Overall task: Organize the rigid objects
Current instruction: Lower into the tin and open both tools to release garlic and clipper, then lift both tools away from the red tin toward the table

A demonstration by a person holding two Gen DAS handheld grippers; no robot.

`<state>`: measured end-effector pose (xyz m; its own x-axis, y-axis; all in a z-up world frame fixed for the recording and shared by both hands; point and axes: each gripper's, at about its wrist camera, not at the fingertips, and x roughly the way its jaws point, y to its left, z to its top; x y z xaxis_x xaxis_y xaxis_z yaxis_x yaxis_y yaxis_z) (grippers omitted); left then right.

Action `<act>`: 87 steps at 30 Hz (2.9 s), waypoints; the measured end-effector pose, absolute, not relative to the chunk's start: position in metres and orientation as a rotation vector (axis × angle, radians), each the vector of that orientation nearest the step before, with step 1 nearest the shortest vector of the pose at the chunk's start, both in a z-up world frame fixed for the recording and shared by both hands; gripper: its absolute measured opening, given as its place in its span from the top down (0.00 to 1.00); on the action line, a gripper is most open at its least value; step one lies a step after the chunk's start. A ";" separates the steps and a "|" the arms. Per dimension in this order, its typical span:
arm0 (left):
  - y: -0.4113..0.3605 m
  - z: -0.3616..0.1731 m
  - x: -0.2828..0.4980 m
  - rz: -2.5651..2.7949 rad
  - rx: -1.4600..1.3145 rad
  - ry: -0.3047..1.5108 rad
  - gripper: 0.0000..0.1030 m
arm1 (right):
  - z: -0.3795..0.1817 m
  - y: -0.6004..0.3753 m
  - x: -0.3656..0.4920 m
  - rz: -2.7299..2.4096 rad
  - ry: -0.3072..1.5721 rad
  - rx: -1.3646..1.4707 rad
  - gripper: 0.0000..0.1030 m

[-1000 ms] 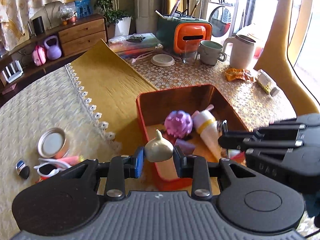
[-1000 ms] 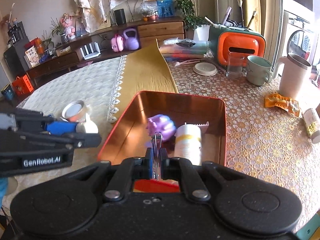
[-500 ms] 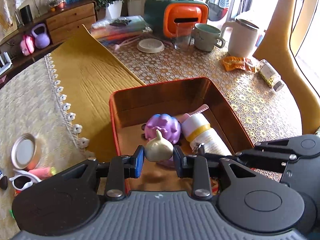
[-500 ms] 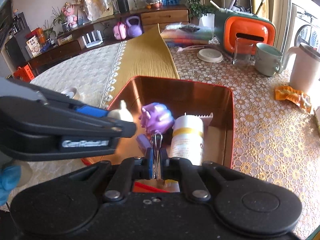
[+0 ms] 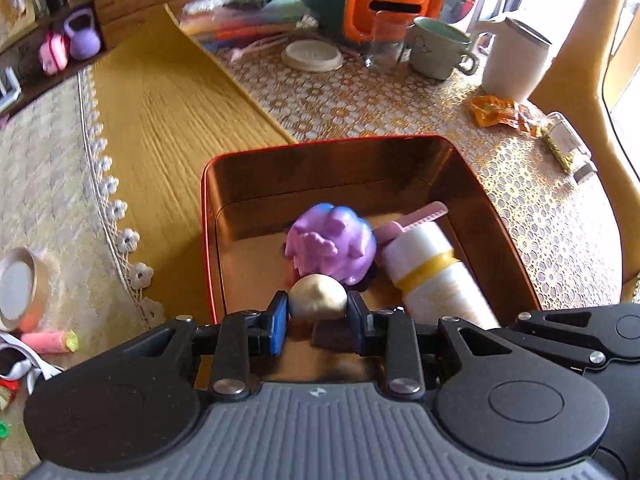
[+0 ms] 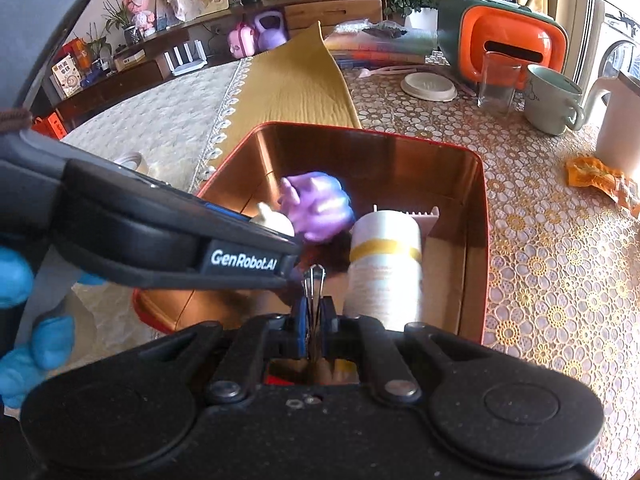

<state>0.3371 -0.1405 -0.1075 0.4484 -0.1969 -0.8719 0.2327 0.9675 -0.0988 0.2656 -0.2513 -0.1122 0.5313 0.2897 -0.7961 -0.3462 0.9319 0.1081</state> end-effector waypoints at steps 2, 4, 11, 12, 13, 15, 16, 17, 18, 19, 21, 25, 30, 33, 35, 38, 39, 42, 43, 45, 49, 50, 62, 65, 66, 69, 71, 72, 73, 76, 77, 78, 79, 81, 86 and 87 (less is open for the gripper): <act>-0.143 -0.109 0.339 -0.267 0.051 1.063 0.70 | -0.114 -0.252 0.269 0.373 0.945 -0.064 0.95; -0.146 -0.110 0.340 -0.271 0.061 1.064 0.70 | -0.117 -0.253 0.271 0.364 0.953 -0.063 0.95; -0.153 -0.112 0.342 -0.274 0.088 1.069 0.70 | -0.118 -0.252 0.272 0.354 0.963 -0.053 0.88; -0.153 -0.112 0.343 -0.279 0.090 1.072 0.70 | -0.118 -0.252 0.272 0.353 0.964 -0.050 0.86; -0.153 -0.112 0.343 -0.283 0.088 1.077 0.70 | -0.117 -0.252 0.271 0.352 0.965 -0.047 0.83; -0.150 -0.111 0.343 -0.286 0.067 1.085 0.70 | -0.117 -0.253 0.269 0.355 0.972 -0.031 0.80; -0.148 -0.111 0.343 -0.286 0.057 1.087 0.70 | -0.116 -0.253 0.269 0.356 0.972 -0.026 0.77; -0.147 -0.110 0.342 -0.283 0.048 1.088 0.70 | -0.116 -0.253 0.267 0.357 0.972 -0.023 0.75; -0.145 -0.109 0.340 -0.280 0.043 1.088 0.70 | -0.115 -0.253 0.266 0.355 0.970 -0.022 0.74; -0.144 -0.108 0.338 -0.282 0.043 1.085 0.70 | -0.114 -0.253 0.264 0.352 0.968 -0.021 0.73; -0.141 -0.105 0.333 -0.285 0.044 1.075 0.70 | -0.112 -0.253 0.261 0.347 0.963 -0.018 0.73; -0.135 -0.094 0.322 -0.300 0.029 1.052 0.70 | -0.105 -0.253 0.255 0.343 0.951 -0.013 0.70; -0.128 -0.080 0.307 -0.313 0.031 1.018 0.70 | -0.096 -0.250 0.247 0.336 0.931 -0.027 0.65; -0.123 -0.072 0.298 -0.319 0.013 1.004 0.70 | -0.091 -0.247 0.242 0.333 0.921 -0.036 0.64; -0.119 -0.066 0.290 -0.323 0.011 0.992 0.69 | -0.087 -0.246 0.238 0.327 0.913 -0.042 0.63; -0.112 -0.058 0.280 -0.322 0.004 0.968 0.49 | -0.081 -0.245 0.233 0.322 0.899 -0.041 0.60; -0.108 -0.054 0.275 -0.321 -0.004 0.953 0.44 | -0.078 -0.245 0.231 0.318 0.893 -0.042 0.60; -0.098 -0.045 0.264 -0.320 -0.017 0.925 0.40 | -0.072 -0.243 0.225 0.316 0.876 -0.041 0.57; -0.095 -0.042 0.260 -0.319 -0.018 0.922 0.40 | -0.069 -0.243 0.222 0.315 0.870 -0.041 0.56; -0.088 -0.038 0.254 -0.313 -0.017 0.913 0.40 | -0.065 -0.242 0.219 0.315 0.861 -0.038 0.54; -0.071 -0.031 0.240 -0.308 -0.025 0.899 0.40 | -0.055 -0.239 0.210 0.320 0.838 -0.030 0.46; -0.066 -0.029 0.236 -0.306 -0.028 0.896 0.40 | -0.053 -0.237 0.208 0.323 0.831 -0.031 0.44; 0.000 -0.016 0.194 -0.268 -0.055 0.859 0.25 | -0.037 -0.214 0.182 0.345 0.780 -0.041 0.15; 0.019 -0.016 0.186 -0.254 -0.059 0.855 0.20 | -0.037 -0.205 0.179 0.365 0.779 -0.039 0.11; 0.024 -0.017 0.184 -0.248 -0.058 0.855 0.20 | -0.037 -0.203 0.177 0.370 0.777 -0.041 0.10; 0.043 -0.020 0.179 -0.219 -0.057 0.856 0.20 | -0.039 -0.193 0.174 0.388 0.762 -0.051 0.01; 0.056 -0.024 0.177 -0.195 -0.062 0.860 0.20 | -0.040 -0.187 0.173 0.410 0.761 -0.054 0.00; 0.062 -0.026 0.175 -0.184 -0.066 0.863 0.20 | -0.041 -0.183 0.172 0.420 0.765 -0.055 0.00; 0.068 -0.028 0.174 -0.174 -0.072 0.866 0.19 | -0.042 -0.178 0.172 0.431 0.770 -0.057 0.00; 0.089 -0.036 0.171 -0.140 -0.096 0.866 0.19 | -0.044 -0.165 0.173 0.453 0.774 -0.064 0.00; 0.096 -0.039 0.171 -0.126 -0.103 0.864 0.19 | -0.045 -0.162 0.174 0.457 0.776 -0.066 0.00; 0.103 -0.041 0.170 -0.116 -0.107 0.858 0.19 | -0.046 -0.157 0.175 0.461 0.780 -0.069 0.00; 0.109 -0.043 0.169 -0.103 -0.110 0.851 0.19 | -0.047 -0.153 0.177 0.466 0.783 -0.072 0.00; 0.119 -0.047 0.170 -0.084 -0.115 0.845 0.19 | -0.049 -0.145 0.179 0.476 0.789 -0.082 0.00; 0.140 -0.060 0.171 -0.060 -0.124 0.842 0.19 | -0.054 -0.121 0.189 0.505 0.806 -0.111 0.00; 0.142 -0.063 0.172 -0.055 -0.125 0.843 0.19 | -0.055 -0.117 0.192 0.513 0.810 -0.116 0.00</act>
